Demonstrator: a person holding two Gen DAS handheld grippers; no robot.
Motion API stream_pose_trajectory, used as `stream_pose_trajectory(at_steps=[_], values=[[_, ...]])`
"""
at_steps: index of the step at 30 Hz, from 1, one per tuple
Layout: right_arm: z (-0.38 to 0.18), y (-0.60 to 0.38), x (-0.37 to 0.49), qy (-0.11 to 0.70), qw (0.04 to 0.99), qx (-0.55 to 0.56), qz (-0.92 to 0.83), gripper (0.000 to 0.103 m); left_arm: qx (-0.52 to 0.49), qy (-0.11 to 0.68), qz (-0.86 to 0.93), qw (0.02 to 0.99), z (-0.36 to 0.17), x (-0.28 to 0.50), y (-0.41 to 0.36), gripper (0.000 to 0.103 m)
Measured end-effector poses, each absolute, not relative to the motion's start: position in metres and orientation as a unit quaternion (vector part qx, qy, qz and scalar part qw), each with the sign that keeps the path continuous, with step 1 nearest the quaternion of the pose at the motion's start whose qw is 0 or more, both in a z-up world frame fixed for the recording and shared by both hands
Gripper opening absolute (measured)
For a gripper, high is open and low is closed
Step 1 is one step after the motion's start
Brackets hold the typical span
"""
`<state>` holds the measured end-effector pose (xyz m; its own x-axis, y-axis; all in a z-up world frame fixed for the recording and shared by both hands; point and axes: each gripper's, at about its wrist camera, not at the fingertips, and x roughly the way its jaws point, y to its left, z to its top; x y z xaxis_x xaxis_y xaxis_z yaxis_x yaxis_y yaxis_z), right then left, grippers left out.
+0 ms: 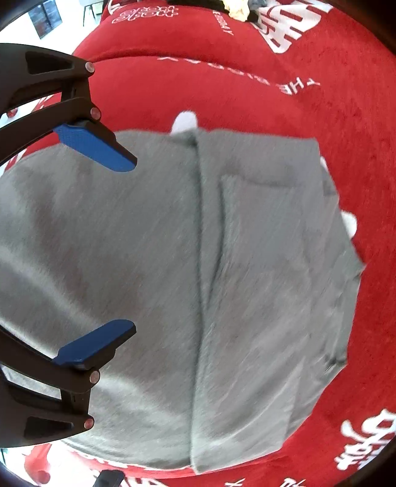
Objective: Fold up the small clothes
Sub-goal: 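Move both tools down to the sweater hem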
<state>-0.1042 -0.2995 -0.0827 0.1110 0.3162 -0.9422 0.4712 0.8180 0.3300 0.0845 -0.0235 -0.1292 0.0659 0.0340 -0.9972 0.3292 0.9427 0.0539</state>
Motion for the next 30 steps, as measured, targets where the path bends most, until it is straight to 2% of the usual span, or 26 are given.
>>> stream_pose_trajectory(at_steps=[4,8,16,30], values=[[-0.078,-0.290,-0.096,0.667,0.692,0.274,-0.034,0.061,0.134,0.683,-0.107,0.710,-0.126,0.073,-0.039,0.098],[-0.070,-0.289,-0.094,0.666,0.700,0.257,-0.020,0.068,0.132,0.687,-0.103,0.707,-0.120,0.061,-0.052,0.098],[-0.061,-0.297,-0.090,0.668,0.703,0.243,0.013,0.068,0.110,0.688,-0.077,0.713,-0.094,0.022,-0.080,0.098],[-0.060,-0.297,-0.101,0.680,0.701,0.209,0.047,0.068,0.071,0.704,-0.070,0.703,-0.080,-0.063,-0.100,0.098]])
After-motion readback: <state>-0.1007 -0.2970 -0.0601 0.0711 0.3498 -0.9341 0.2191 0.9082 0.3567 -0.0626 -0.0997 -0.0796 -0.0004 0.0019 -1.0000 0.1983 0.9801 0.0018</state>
